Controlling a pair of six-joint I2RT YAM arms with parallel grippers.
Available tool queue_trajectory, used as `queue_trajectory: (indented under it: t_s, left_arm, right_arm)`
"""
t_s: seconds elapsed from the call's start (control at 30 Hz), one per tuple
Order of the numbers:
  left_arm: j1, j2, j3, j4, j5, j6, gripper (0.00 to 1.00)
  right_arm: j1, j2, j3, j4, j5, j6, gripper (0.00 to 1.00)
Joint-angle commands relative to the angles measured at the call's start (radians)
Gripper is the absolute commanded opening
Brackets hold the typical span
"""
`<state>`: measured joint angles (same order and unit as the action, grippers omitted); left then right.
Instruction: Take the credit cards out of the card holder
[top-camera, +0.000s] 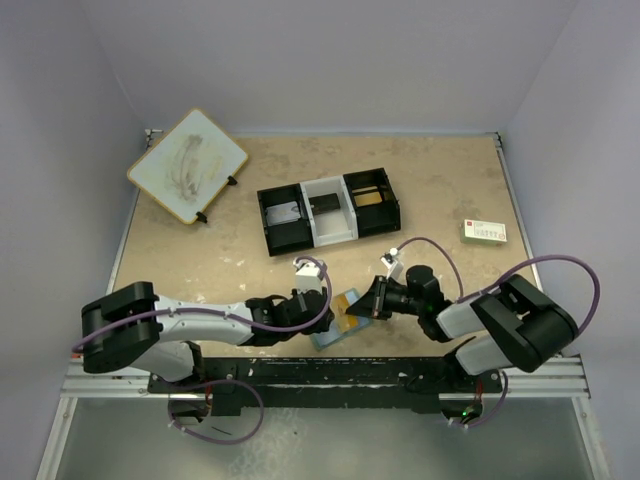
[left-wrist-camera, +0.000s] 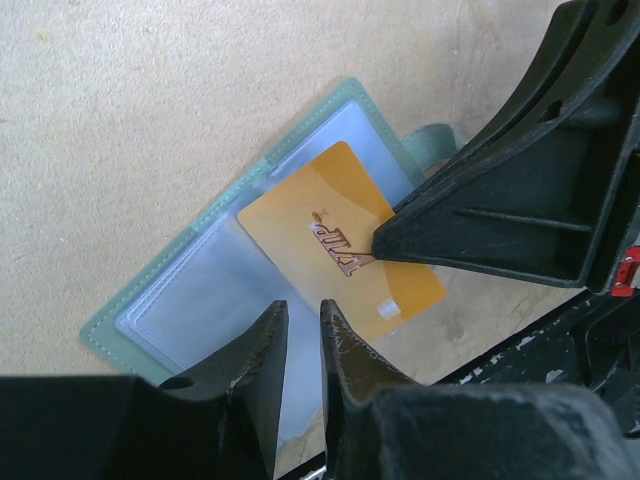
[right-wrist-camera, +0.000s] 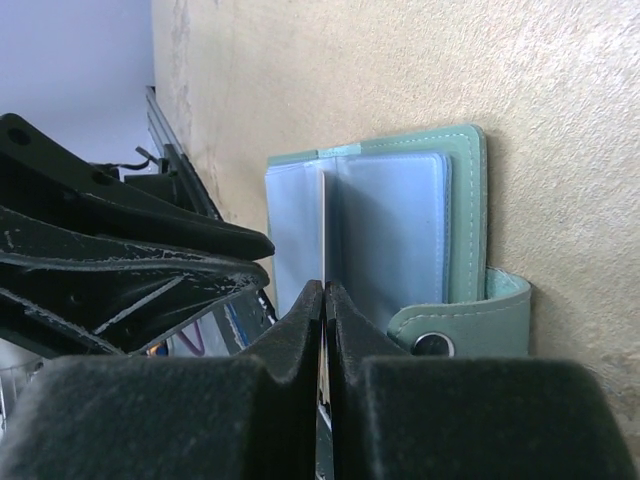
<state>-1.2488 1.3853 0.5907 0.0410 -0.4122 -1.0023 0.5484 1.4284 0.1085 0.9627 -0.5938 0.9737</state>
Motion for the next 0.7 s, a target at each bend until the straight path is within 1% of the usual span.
queue_trajectory:
  t_s: [0.0, 0.23, 0.47, 0.67]
  left_arm:
    - [-0.003, 0.025, 0.017, -0.007, 0.007, 0.015, 0.15]
    - [-0.003, 0.062, 0.022, -0.034, 0.009, 0.024, 0.10]
    - [-0.003, 0.076, 0.028, -0.055, 0.005, 0.034, 0.07]
    - [-0.003, 0.069, 0.025, -0.067, -0.006, 0.034, 0.06]
  right_arm:
    - [0.000, 0.031, 0.001, 0.086, -0.017, 0.006, 0.06]
    - [-0.001, 0.071, 0.012, 0.121, -0.036, 0.003, 0.12]
    - [-0.001, 0.069, 0.067, 0.017, -0.055, -0.073, 0.20]
    - [-0.001, 0.081, 0.100, -0.024, -0.091, -0.118, 0.23]
